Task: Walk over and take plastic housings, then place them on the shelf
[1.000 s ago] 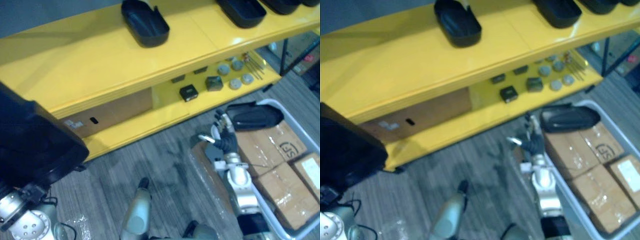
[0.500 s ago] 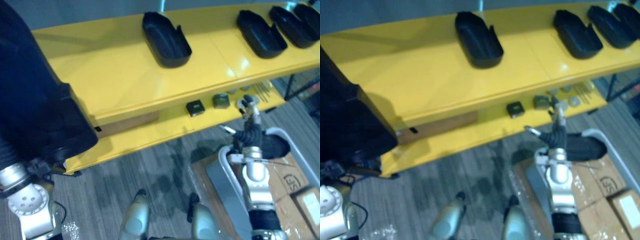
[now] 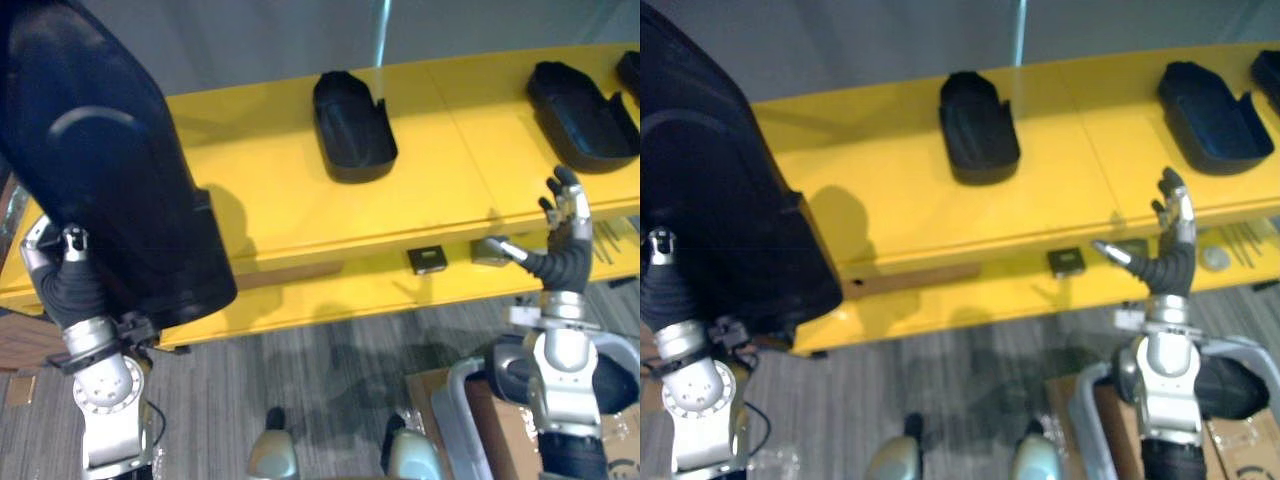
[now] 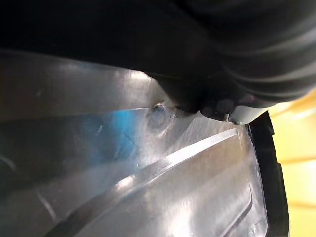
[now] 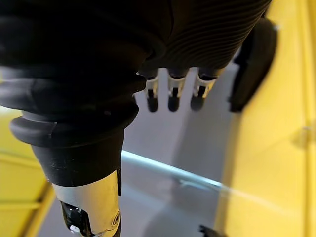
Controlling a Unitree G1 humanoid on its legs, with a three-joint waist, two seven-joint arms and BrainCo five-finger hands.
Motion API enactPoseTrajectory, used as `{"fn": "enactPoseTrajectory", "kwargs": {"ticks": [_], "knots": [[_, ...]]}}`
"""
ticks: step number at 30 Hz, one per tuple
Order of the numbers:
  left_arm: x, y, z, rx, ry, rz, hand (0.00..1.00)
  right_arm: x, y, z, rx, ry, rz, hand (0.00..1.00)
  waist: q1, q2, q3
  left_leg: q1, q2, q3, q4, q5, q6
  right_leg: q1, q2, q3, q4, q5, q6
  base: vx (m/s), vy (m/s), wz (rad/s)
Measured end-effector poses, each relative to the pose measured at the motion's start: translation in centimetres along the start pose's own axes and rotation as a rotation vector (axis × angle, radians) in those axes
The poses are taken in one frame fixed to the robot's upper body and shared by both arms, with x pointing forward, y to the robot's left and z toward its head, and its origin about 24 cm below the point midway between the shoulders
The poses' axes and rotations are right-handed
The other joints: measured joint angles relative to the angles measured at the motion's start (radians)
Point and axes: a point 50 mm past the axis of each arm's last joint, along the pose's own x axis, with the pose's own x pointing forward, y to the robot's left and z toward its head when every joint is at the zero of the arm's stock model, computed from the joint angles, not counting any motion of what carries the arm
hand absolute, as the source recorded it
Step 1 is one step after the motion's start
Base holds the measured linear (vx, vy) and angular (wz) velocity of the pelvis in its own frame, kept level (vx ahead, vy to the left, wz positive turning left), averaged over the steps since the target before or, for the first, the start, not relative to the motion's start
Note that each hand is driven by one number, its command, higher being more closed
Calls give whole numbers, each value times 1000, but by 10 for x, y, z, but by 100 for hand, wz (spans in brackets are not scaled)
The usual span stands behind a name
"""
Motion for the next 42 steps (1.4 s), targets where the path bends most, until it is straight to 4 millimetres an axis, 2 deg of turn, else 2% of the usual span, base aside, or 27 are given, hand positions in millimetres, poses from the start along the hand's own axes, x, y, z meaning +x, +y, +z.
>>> {"fn": "enactPoseTrajectory", "kwargs": {"ticks": [2,5,8,10,12,14,17,19,21,29,34,42], "knots": [[8,4,-9,56,38,-29,100,-5,-1,-3,-6,20,6,0,-6,0,0,30,-4,26,-11,-3,5,24,-1,19,-28,8,8,-17,55,-30],[35,10,-29,162,120,-69,100,-7,-1,-1,-3,18,25,0,-33,0,-2,31,-1,63,-14,-7,11,31,1,33,-60,34,10,-66,38,-21],[62,30,-69,254,334,-55,100,-7,-3,0,17,20,50,0,-61,0,-5,49,-4,114,-27,-7,13,27,5,77,-93,64,16,-44,47,-39],[78,45,-86,262,450,-23,100,-11,-7,-2,64,50,70,0,-83,-4,-8,49,-5,133,-27,-6,14,19,8,102,-105,73,20,-2,34,-28],[88,54,-92,273,499,4,100,-17,-9,-6,119,86,83,0,-96,-5,-9,57,-4,147,-28,-6,14,19,12,114,-112,77,22,28,18,-24],[107,59,-94,285,562,-1,100,-31,-4,-14,171,159,146,0,-114,-6,-10,68,-2,183,-27,-6,14,14,15,136,-112,77,22,46,17,-26],[133,58,-87,251,613,7,100,-47,8,-21,209,228,244,0,-142,-6,-10,80,-5,226,-26,-6,14,-3,17,173,-111,79,24,48,22,-29],[140,53,-86,185,653,22,100,-50,13,-22,245,239,266,0,-166,-5,-10,82,-7,246,-25,-6,14,-4,17,186,-111,80,25,13,21,-20],[144,47,-86,153,683,20,100,-52,17,-23,259,250,275,0,-191,-5,-10,82,-7,253,-25,-6,14,-11,18,194,-111,80,25,8,4,-18],[135,43,-100,116,835,32,100,-68,28,-31,288,340,291,0,-225,-5,-10,98,12,305,-14,-17,9,-30,43,240,-109,93,18,-6,-8,-19],[117,52,-117,154,1009,145,100,-72,33,-34,295,380,286,0,-229,-4,-10,60,28,310,48,-53,13,-47,55,249,-103,99,20,-59,-9,-6],[110,59,-122,203,1082,217,100,-75,36,-36,297,410,266,0,-217,-1,-8,42,32,305,82,-61,15,-54,54,252,-104,106,22,1,1,0]]}}
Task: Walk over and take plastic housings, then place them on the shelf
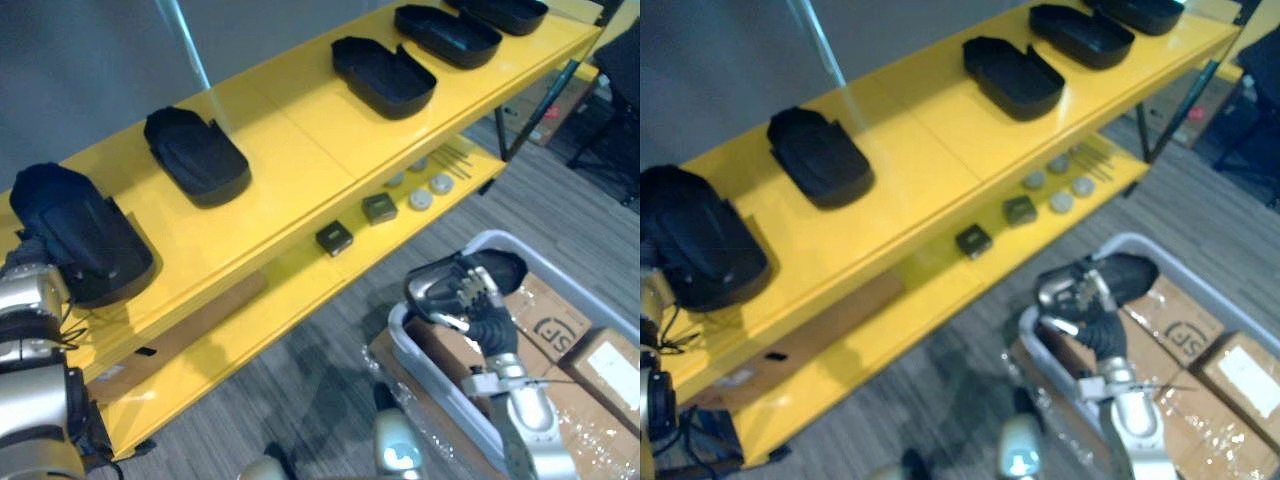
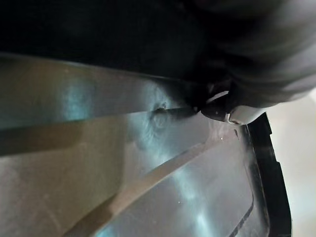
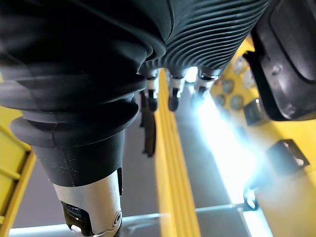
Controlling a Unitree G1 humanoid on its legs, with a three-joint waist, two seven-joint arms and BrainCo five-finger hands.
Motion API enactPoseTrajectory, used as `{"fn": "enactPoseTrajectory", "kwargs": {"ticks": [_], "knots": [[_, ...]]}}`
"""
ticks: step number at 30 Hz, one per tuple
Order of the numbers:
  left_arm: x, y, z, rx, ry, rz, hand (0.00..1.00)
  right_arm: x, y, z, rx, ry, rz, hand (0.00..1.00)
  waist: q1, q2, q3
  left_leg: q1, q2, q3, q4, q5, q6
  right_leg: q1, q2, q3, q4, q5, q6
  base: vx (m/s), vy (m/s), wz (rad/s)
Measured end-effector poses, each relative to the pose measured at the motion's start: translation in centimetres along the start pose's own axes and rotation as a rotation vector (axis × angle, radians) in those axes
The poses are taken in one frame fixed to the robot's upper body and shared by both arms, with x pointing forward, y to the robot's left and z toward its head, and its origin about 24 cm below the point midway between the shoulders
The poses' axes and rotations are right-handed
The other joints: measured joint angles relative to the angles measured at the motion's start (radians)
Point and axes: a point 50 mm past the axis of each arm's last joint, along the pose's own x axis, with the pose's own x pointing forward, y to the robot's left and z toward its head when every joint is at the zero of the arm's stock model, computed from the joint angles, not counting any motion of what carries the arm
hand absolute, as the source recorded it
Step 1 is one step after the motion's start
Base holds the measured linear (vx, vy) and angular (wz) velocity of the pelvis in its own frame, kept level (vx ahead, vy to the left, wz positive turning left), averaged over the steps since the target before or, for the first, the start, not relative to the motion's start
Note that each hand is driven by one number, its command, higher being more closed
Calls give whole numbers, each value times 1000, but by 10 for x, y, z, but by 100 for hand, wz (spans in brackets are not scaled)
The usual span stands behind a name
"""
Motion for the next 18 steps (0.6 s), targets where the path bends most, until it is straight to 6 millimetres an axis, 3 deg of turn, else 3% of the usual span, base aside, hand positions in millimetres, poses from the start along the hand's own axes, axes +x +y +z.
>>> {"fn": "enactPoseTrajectory", "kwargs": {"ticks": [9,10,15,18], "knots": [[1,1,-1,49,3,6,100,0,7,-2,10,14,28,0,-3,19,28,-13,8,1,36,-24,3,0,3,6,2,0,1,2,1,-1],[0,2,1,63,-5,14,0,0,8,-3,12,15,31,0,-2,19,28,-13,8,6,36,-24,3,-6,5,12,5,0,1,16,8,-9],[-4,-2,23,19,-82,19,0,4,9,0,30,2,37,0,-2,12,67,-14,13,21,54,-31,4,-16,9,22,19,0,1,-11,6,-9],[-5,-1,26,6,-99,65,0,4,10,0,40,2,41,0,-8,15,73,-16,13,34,69,-43,6,-28,11,41,29,0,2,-20,20,-15]]}}
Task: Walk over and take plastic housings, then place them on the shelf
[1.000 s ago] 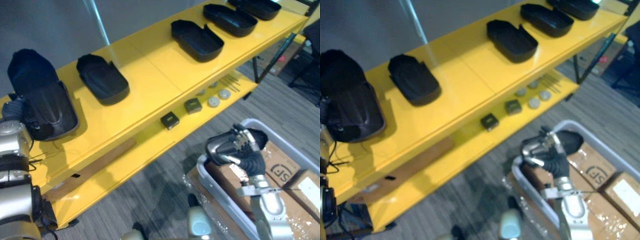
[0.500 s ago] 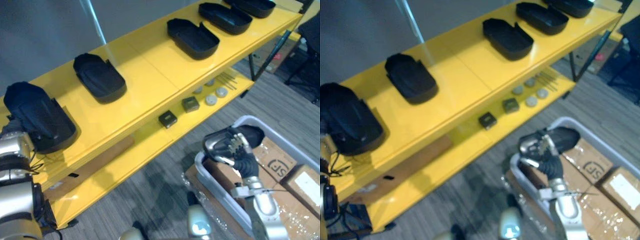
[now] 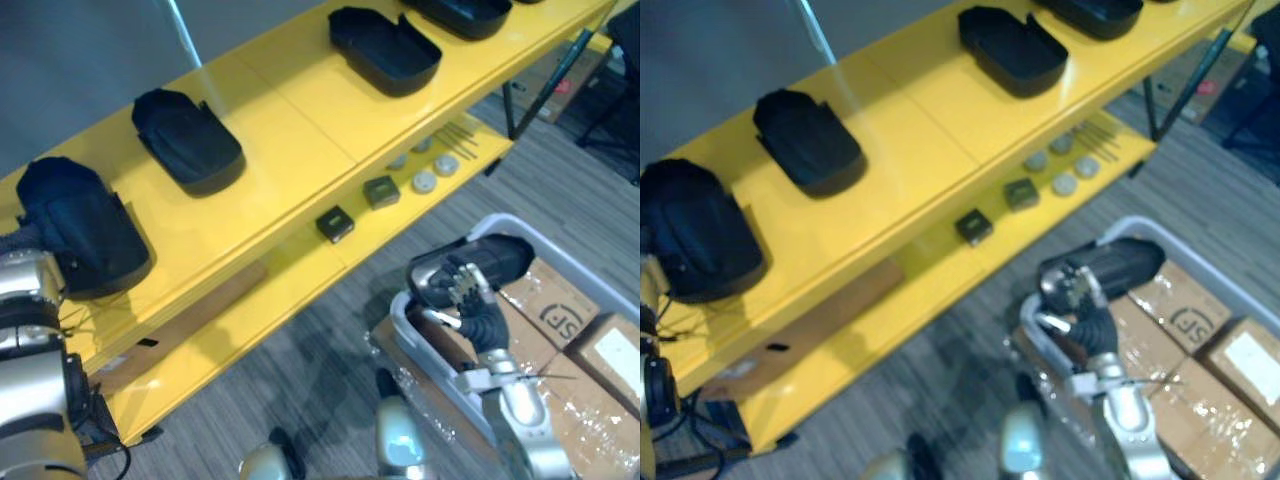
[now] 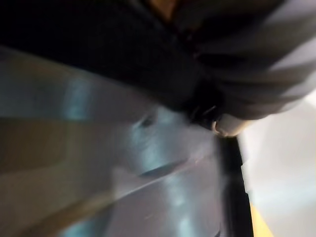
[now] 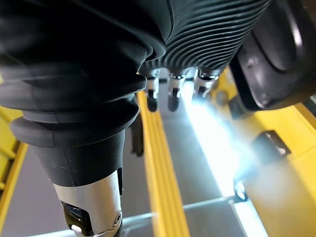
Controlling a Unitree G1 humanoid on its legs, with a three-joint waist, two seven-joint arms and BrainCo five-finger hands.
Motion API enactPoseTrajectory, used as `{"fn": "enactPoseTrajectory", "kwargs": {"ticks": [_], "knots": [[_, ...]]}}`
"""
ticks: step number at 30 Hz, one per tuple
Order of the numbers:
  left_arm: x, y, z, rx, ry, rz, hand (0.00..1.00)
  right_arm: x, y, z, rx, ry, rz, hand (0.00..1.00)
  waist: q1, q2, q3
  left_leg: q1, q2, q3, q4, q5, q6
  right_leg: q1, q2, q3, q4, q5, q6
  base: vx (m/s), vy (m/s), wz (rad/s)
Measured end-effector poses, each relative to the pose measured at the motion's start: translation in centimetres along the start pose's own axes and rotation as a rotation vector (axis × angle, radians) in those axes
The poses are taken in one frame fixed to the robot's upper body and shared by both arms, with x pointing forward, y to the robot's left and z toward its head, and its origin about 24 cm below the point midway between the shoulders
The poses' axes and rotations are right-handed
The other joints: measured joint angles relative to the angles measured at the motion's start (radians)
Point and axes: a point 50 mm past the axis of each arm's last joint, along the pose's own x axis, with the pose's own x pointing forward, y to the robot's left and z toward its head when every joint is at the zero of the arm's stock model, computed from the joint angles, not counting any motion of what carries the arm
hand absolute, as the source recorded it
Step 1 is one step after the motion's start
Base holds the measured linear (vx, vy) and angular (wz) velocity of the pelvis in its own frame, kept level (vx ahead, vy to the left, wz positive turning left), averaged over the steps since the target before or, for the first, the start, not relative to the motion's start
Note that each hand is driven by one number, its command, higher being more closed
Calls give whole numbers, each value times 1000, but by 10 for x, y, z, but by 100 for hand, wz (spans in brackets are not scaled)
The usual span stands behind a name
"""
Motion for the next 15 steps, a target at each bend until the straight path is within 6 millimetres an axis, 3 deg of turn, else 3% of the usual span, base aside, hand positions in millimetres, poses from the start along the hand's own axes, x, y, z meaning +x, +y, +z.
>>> {"fn": "enactPoseTrajectory", "kwargs": {"ticks": [4,11,15], "knots": [[0,4,3,-22,-25,79,0,-2,1,-1,1,9,19,0,-16,1,1,2,-1,2,2,-2,2,0,-1,2,4,-1,1,0,6,-2],[-1,9,7,-88,-56,167,0,-3,2,-2,-4,9,34,0,-17,4,2,2,-1,2,0,-2,2,-1,-1,1,8,-3,3,0,0,0],[-1,28,18,-149,-86,307,0,-3,7,-3,0,11,55,0,-20,5,3,2,-1,-2,-3,-2,2,0,-2,-2,8,-3,4,4,1,1]]}}
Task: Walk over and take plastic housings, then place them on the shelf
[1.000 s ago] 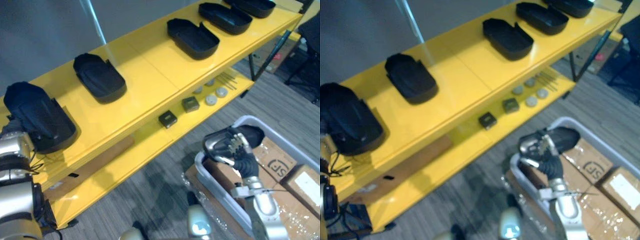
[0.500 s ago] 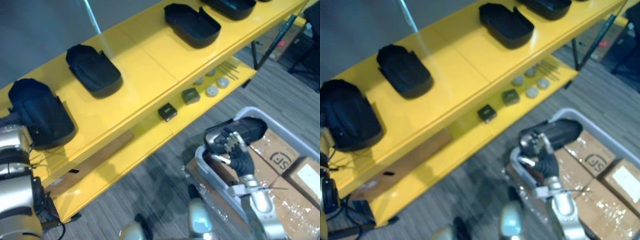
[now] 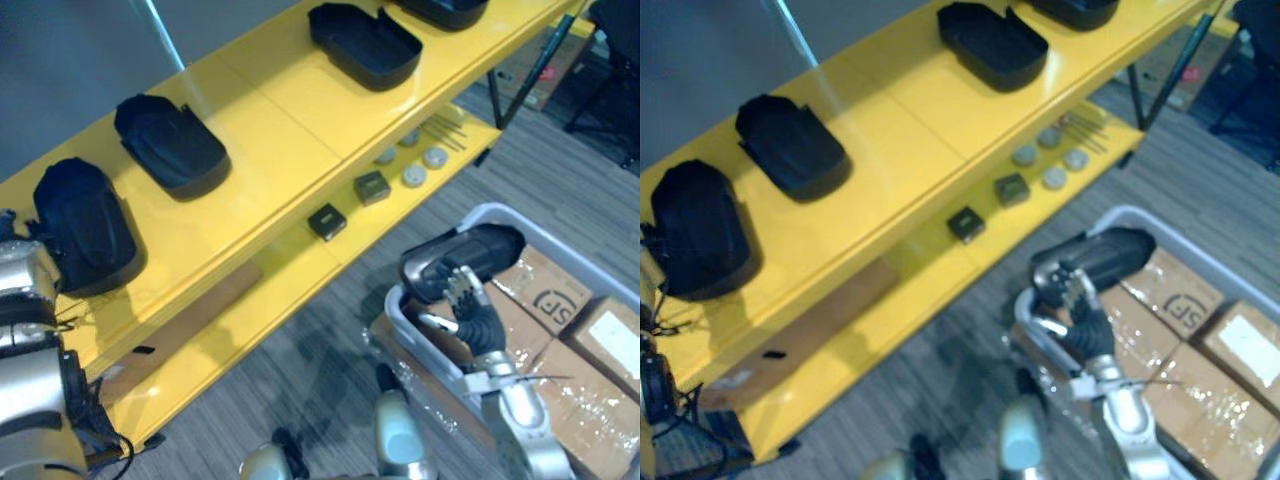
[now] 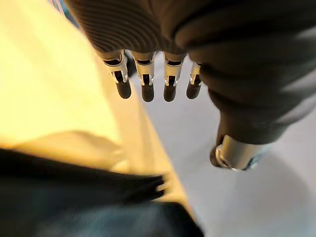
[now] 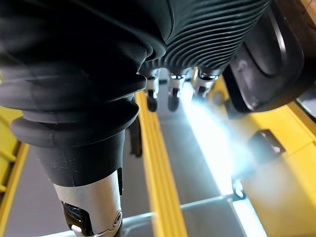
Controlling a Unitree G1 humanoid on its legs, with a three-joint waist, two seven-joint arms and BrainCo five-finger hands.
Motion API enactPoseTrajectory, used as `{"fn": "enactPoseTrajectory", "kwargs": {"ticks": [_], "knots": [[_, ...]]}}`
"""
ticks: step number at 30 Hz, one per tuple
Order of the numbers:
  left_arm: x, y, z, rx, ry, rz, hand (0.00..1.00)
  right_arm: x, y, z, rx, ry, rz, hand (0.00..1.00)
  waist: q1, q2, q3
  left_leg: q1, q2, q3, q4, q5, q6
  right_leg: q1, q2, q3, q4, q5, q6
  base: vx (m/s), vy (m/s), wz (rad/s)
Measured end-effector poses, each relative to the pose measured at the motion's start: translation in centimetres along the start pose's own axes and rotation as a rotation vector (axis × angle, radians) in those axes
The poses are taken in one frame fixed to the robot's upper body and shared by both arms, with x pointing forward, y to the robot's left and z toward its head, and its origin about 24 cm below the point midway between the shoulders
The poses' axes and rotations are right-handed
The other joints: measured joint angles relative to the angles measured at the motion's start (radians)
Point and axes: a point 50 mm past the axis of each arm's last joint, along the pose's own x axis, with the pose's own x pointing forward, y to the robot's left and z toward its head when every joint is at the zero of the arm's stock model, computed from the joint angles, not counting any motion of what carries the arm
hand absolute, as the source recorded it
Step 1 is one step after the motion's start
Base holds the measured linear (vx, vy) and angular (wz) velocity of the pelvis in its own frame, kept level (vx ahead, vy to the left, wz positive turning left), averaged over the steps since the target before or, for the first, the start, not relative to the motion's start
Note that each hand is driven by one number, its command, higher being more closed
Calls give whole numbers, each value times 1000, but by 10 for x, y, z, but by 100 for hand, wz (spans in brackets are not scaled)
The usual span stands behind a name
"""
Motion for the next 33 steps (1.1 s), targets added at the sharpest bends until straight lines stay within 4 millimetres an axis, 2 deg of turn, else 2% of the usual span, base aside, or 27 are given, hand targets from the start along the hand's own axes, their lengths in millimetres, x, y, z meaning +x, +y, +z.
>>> {"fn": "enactPoseTrajectory", "kwargs": {"ticks": [2,3,5,6,10,12,13,15,16,17,19,20,21,22,23,25,30,33], "knots": [[4,10,12,-41,-17,61,0,0,6,-2,8,-2,22,0,0,0,0,0,0,-4,-1,1,0,2,-4,-3,-1,0,0,17,17,6],[7,23,31,-92,-68,125,0,-1,15,-5,2,1,55,0,3,0,0,0,0,-8,-2,3,1,8,-9,-12,-7,0,0,21,22,12],[6,28,42,-130,-123,147,0,-2,18,-8,8,8,61,0,2,0,0,3,0,-16,-5,5,2,21,-14,-24,-15,0,0,20,14,18],[4,31,54,-170,-180,155,0,-4,19,-12,12,23,54,0,6,0,0,5,-1,-28,-5,5,2,35,-15,-31,-25,0,0,13,8,23],[-15,34,88,-317,-423,117,0,-9,25,-17,38,29,31,0,31,7,-7,7,-5,-51,-30,17,2,63,-21,-64,-60,8,2,17,-4,20],[-24,36,93,-352,-529,76,0,-8,27,-17,42,20,24,0,32,10,-9,19,-8,-61,-44,23,1,85,-29,-78,-80,11,3,44,25,18],[-35,38,91,-396,-610,0,0,-9,28,-17,40,16,10,0,36,17,-25,18,-10,-63,-54,26,0,91,-28,-83,-97,18,3,60,38,9],[-56,38,82,-479,-691,-136,0,-11,28,-19,49,21,-15,0,46,26,-64,24,-18,-64,-84,40,3,101,-30,-93,-123,24,6,90,15,12],[-76,36,64,-509,-737,-241,0,-14,27,-20,52,30,-31,0,55,37,-79,56,-18,-69,-113,43,1,138,-30,-110,-147,28,7,123,15,15],[-83,35,54,-510,-741,-279,0,-15,27,-21,55,35,-41,0,60,42,-89,66,-18,-71,-121,43,1,149,-31,-114,-154,28,7,118,26,16],[-104,33,9,-506,-681,-422,0,-23,28,-22,69,48,-80,0,69,61,-125,88,-19,-93,-144,46,0,184,-31,-142,-174,28,8,92,34,22],[-110,35,-3,-506,-659,-457,0,-24,29,-23,68,52,-90,0,76,63,-130,92,-19,-95,-146,47,0,190,-31,-146,-178,28,8,97,27,23],[-124,39,-27,-512,-599,-532,100,-28,29,-25,73,62,-112,0,87,63,-136,99,-20,-100,-147,47,0,208,-31,-161,-187,28,8,67,17,20],[-136,42,-50,-504,-534,-594,100,-32,29,-25,68,66,-129,0,96,61,-138,106,-21,-113,-151,47,0,225,-32,-174,-197,28,8,38,9,24],[-141,45,-61,-497,-501,-619,100,-33,29,-24,73,65,-136,0,101,59,-139,105,-22,-118,-151,47,0,231,-33,-184,-202,28,8,0,-2,25],[-159,50,-94,-469,-393,-695,100,-36,27,-22,83,58,-163,0,135,47,-146,105,-25,-125,-155,54,0,246,-35,-194,-222,30,9,-14,-8,13],[-187,48,-129,-470,-241,-810,100,-36,30,-23,97,59,-170,0,144,48,-157,102,-28,-157,-167,69,4,276,-38,-235,-251,46,4,-59,-17,18],[-196,44,-135,-485,-203,-862,100,-37,30,-24,98,63,-175,0,152,53,-165,87,-28,-163,-174,75,3,279,-36,-244,-274,59,0,-60,-13,5]]}}
